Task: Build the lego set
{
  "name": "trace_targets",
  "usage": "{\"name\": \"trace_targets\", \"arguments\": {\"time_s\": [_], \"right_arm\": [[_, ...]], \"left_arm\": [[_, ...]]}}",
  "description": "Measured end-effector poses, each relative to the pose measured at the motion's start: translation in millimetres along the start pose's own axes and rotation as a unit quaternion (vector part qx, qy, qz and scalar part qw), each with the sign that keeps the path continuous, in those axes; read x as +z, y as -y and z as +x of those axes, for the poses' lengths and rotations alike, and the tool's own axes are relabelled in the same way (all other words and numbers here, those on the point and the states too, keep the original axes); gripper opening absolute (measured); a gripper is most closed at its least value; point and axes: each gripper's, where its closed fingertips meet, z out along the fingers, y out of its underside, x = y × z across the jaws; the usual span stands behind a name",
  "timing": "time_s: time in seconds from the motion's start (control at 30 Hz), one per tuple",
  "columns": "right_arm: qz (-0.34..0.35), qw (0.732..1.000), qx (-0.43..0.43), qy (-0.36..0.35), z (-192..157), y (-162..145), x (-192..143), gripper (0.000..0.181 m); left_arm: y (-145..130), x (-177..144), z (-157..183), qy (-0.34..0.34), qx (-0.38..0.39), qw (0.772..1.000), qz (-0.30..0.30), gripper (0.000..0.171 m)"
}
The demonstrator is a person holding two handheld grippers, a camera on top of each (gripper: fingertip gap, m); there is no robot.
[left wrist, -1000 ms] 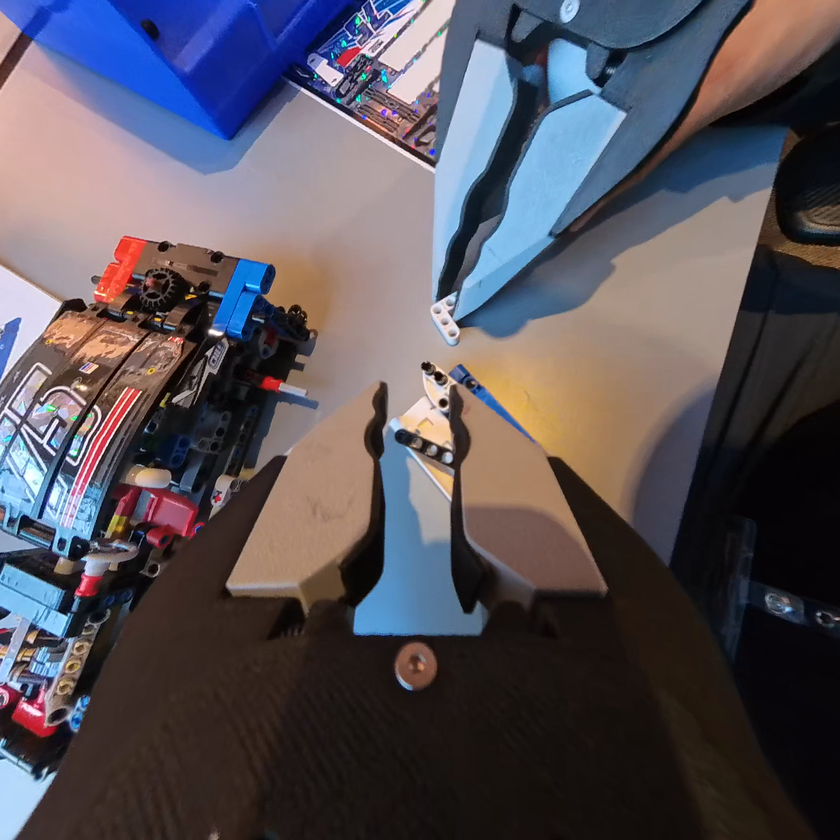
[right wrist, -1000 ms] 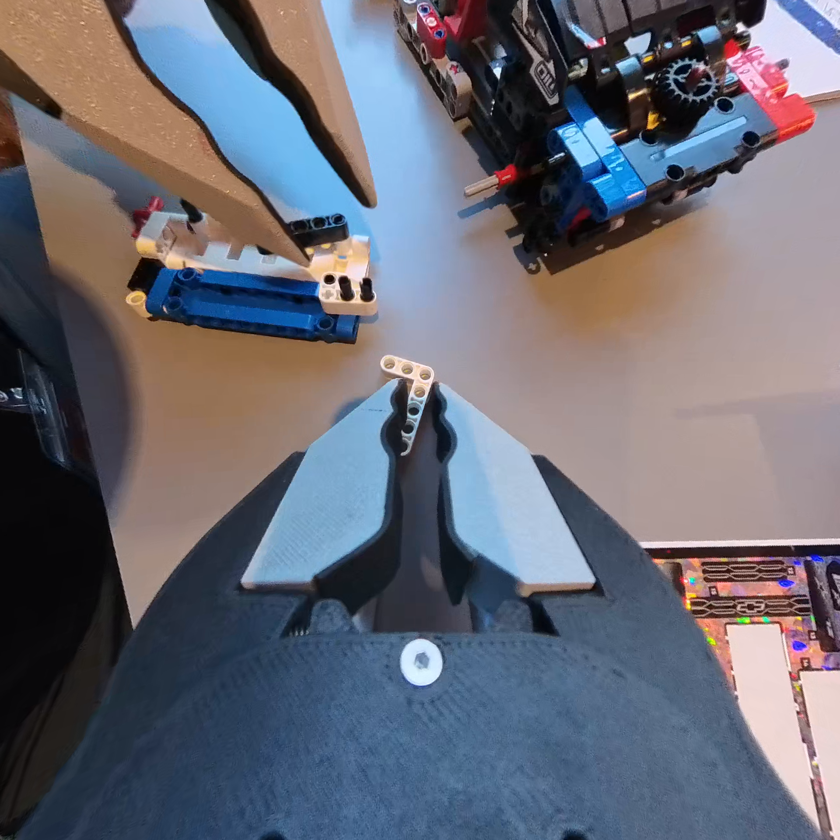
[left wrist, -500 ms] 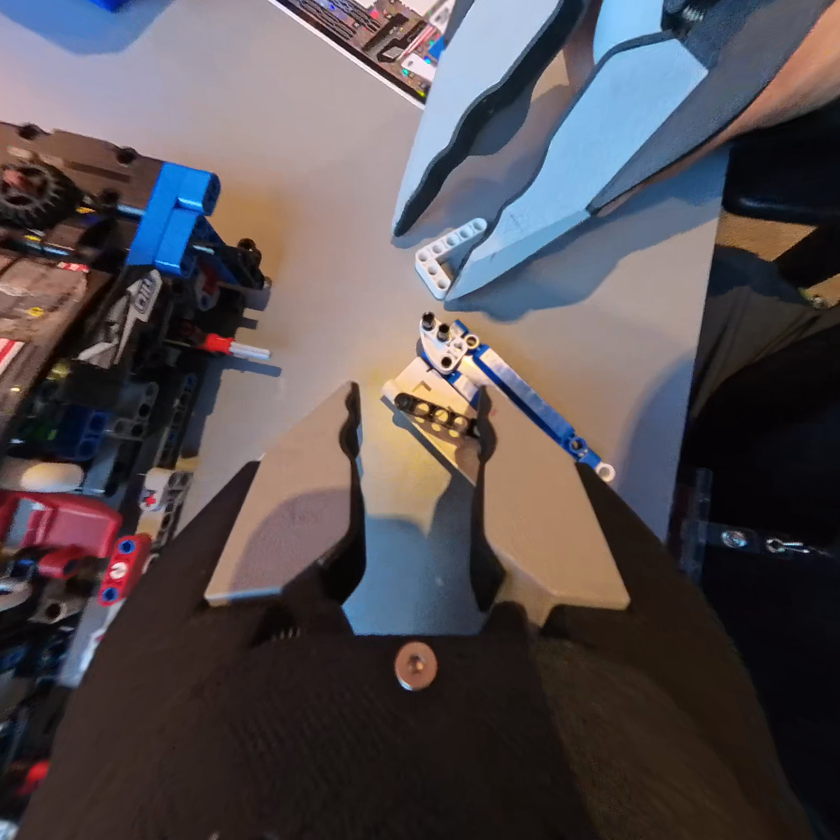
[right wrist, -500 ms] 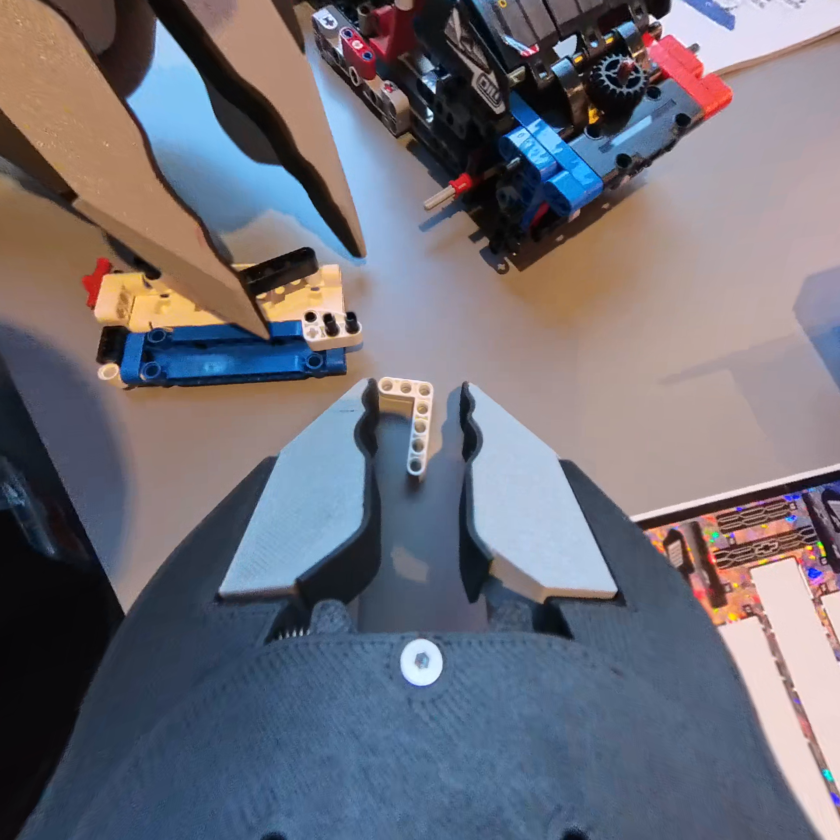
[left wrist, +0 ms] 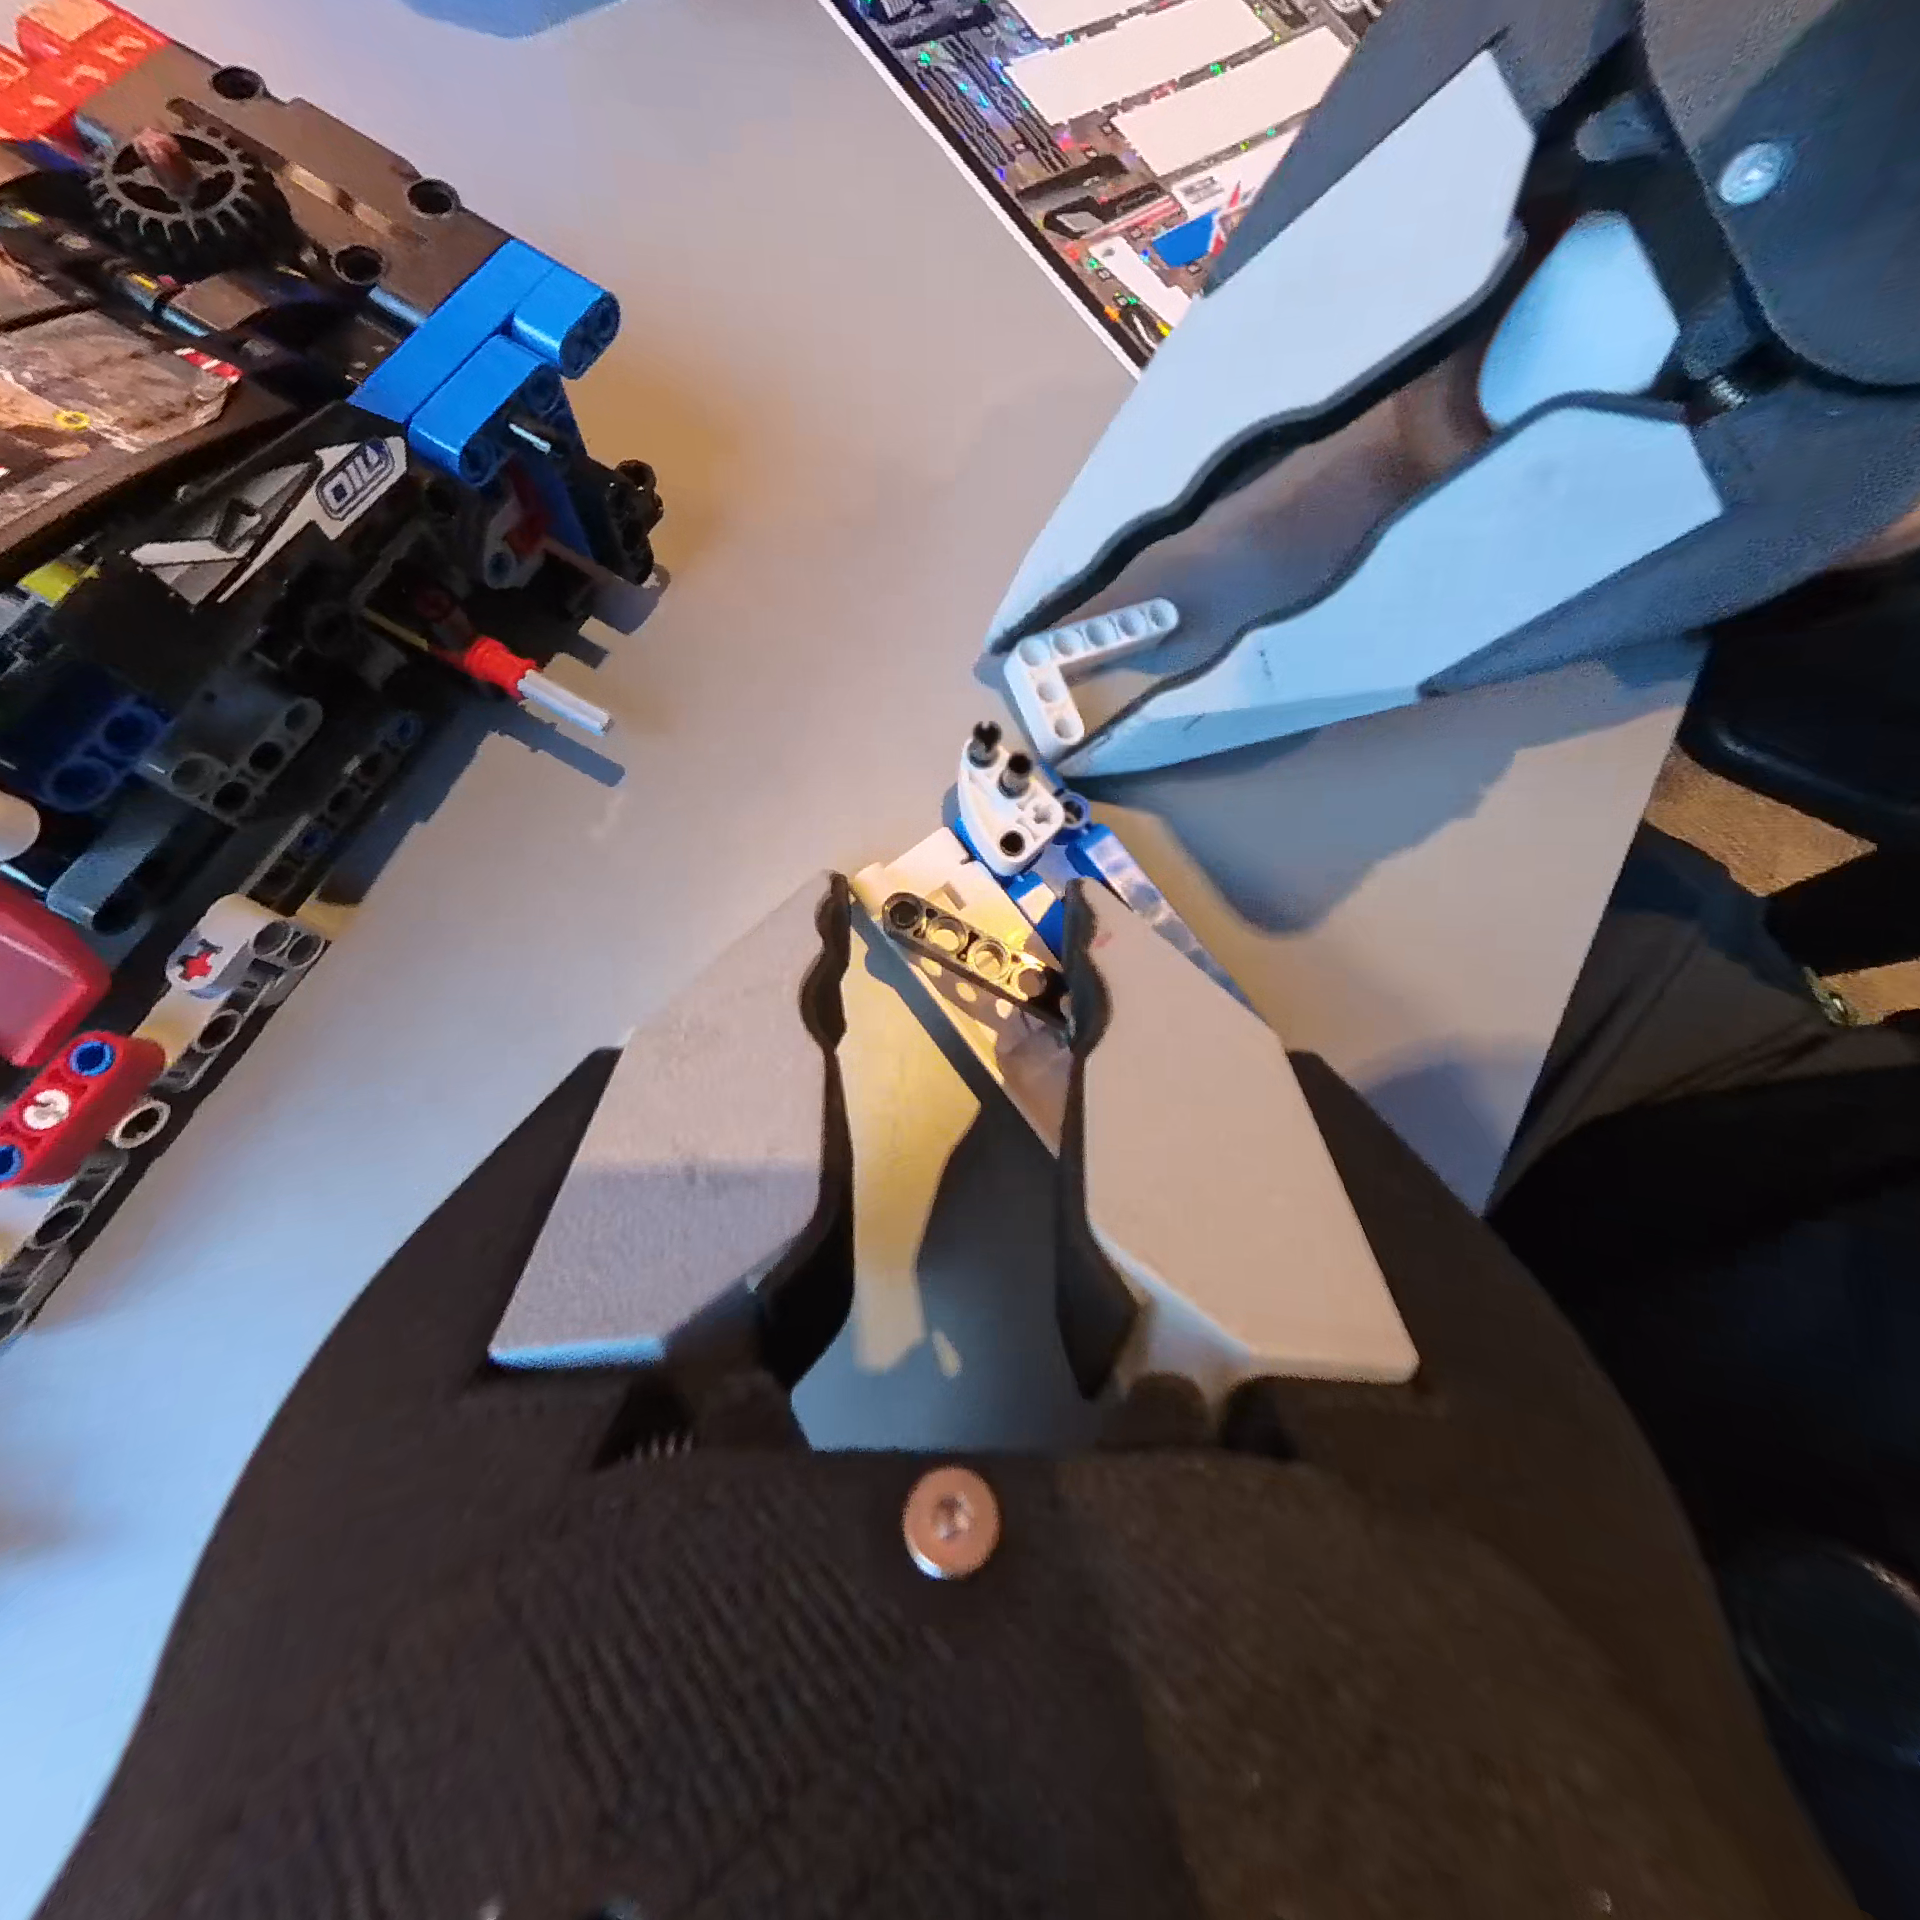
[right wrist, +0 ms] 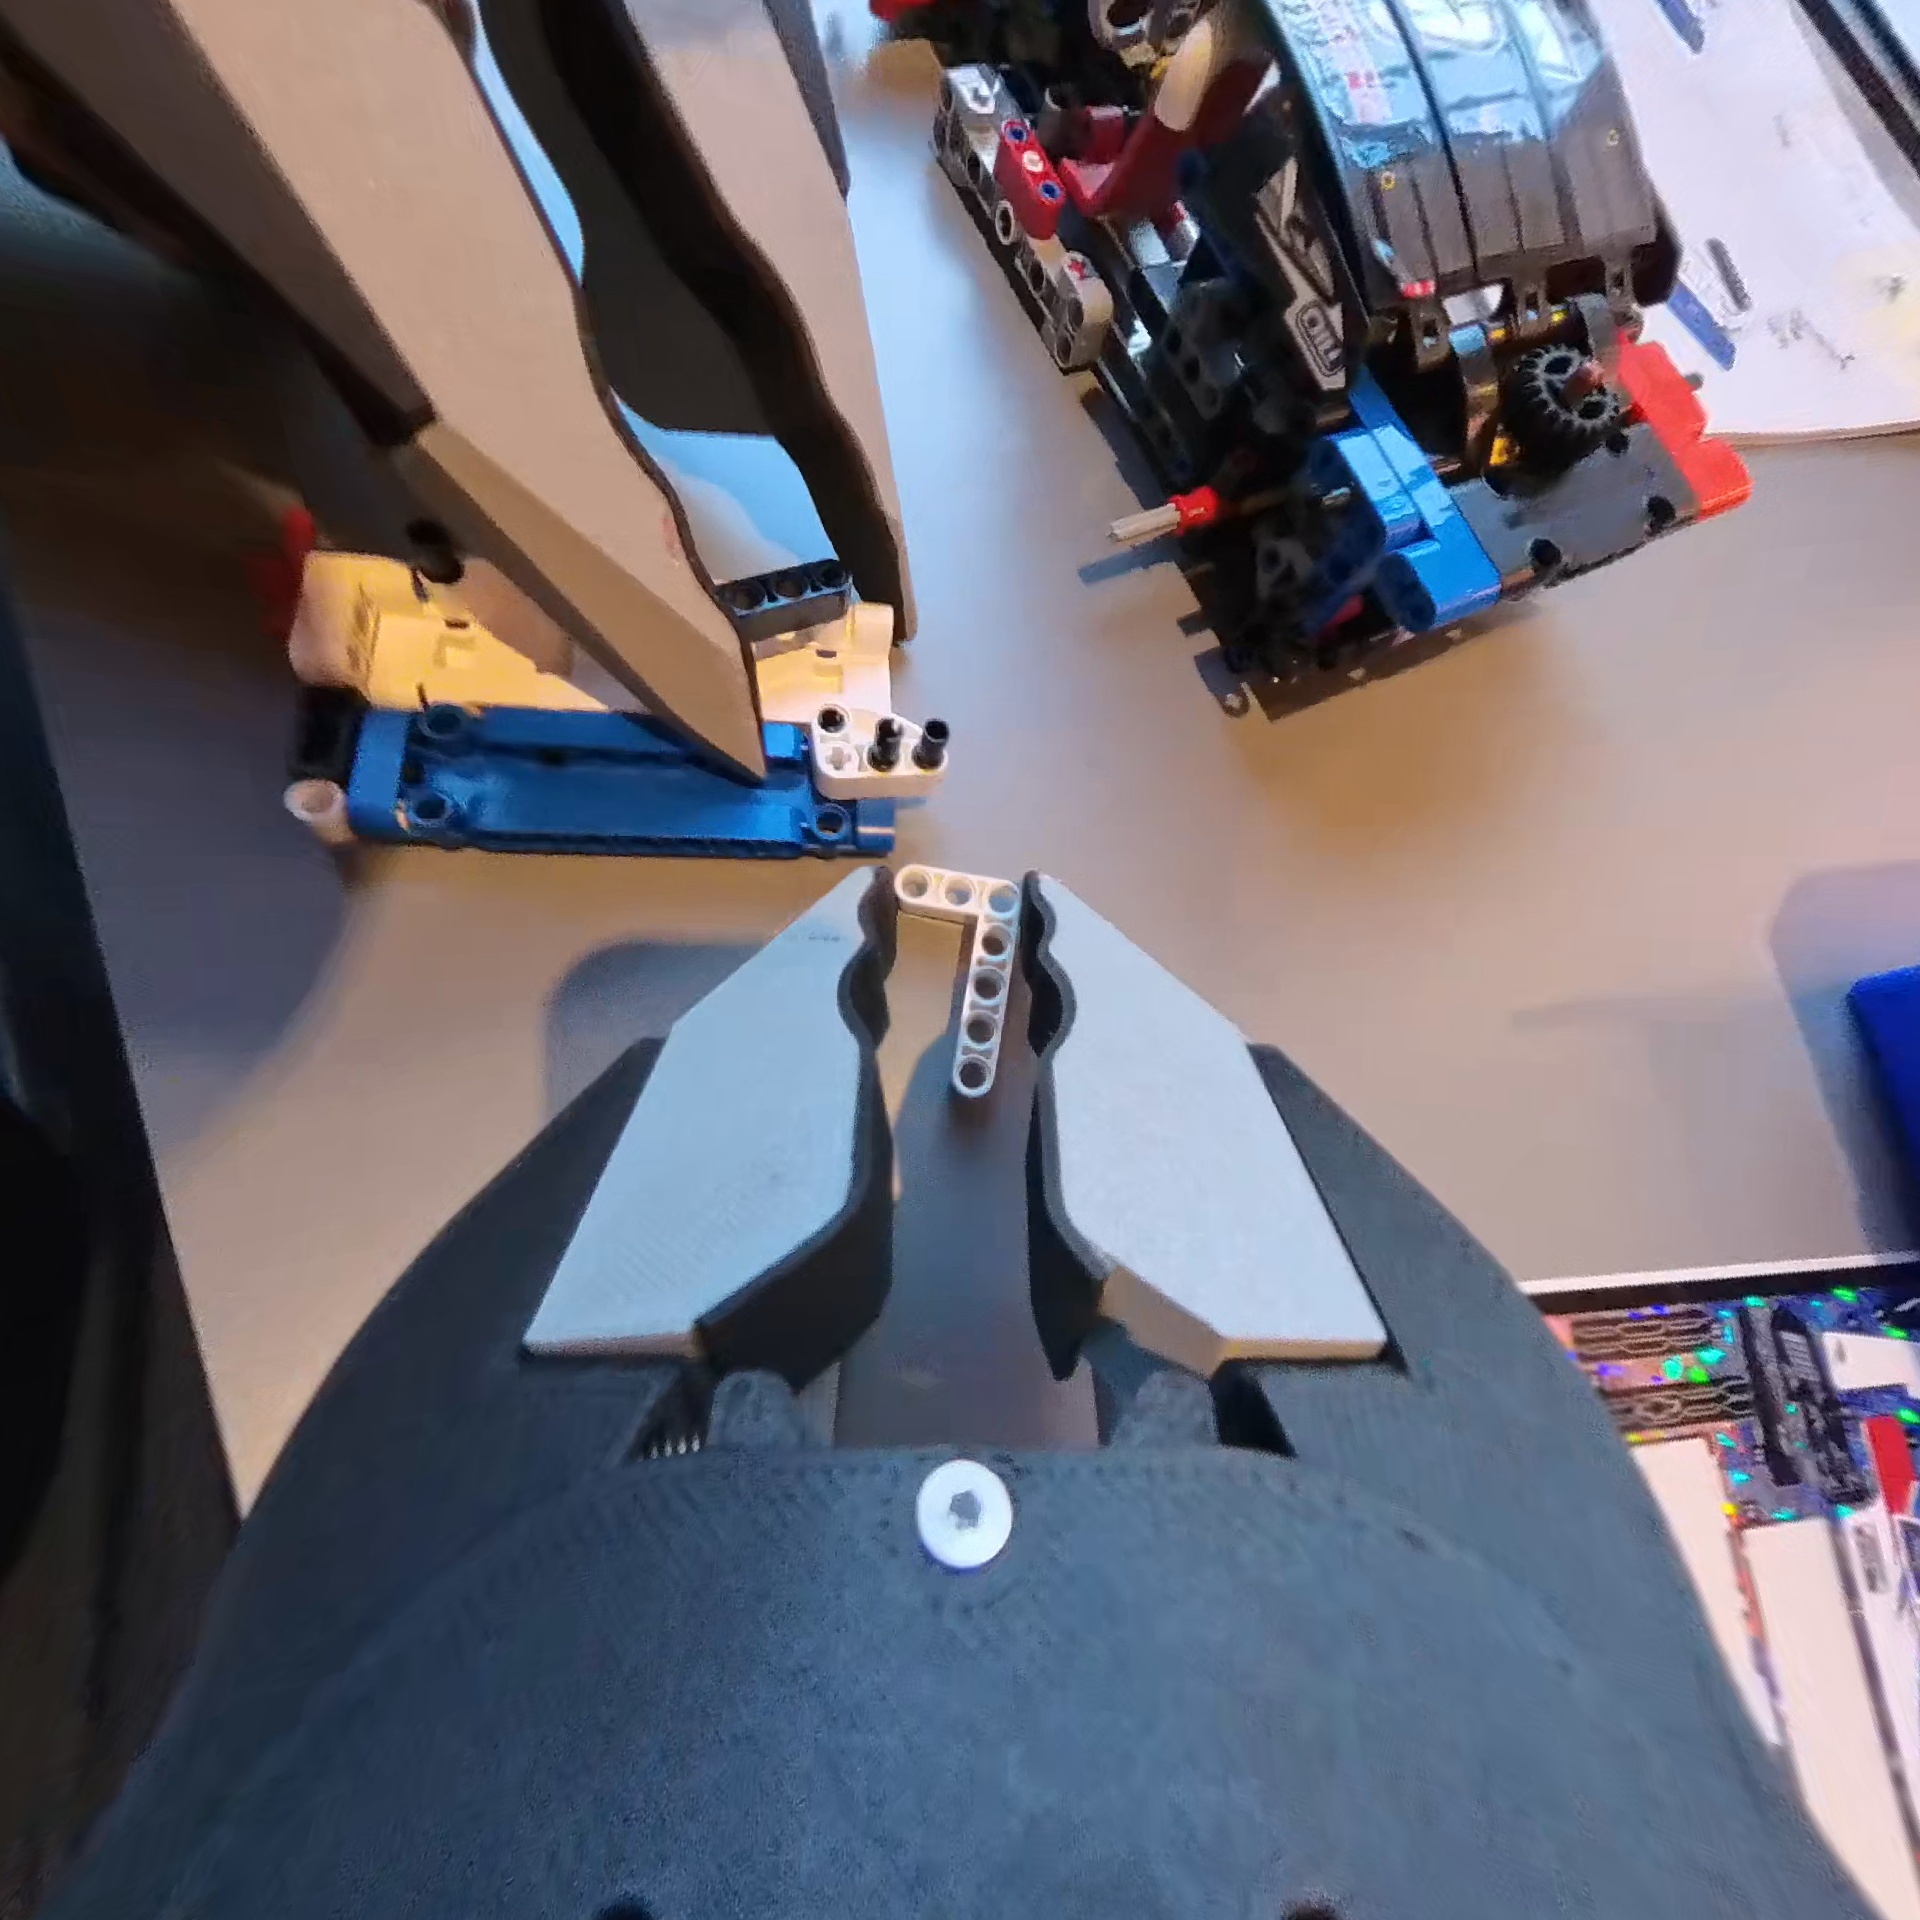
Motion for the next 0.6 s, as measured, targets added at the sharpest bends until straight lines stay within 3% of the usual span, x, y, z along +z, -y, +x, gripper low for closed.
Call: {"name": "trace_targets", "arguments": {"time_s": [0.13,0.43,0.6], "right_arm": [[-0.014,1.000,0.027,0.006,1.4,-2.3,-3.8,0.030],[-0.022,0.990,0.127,-0.054,3.2,-7.1,-9.6,0.041],[-0.024,0.989,0.133,-0.055,2.8,-7.6,-3.1,0.026]], "left_arm": [[5.3,-8.4,-4.2,0.003,0.011,1.000,0.007,0.039],[3.0,-5.7,-7.6,0.003,0.007,1.000,-0.013,0.041],[1.0,-3.2,-3.2,0.014,0.009,1.000,-0.012,0.031]]}}
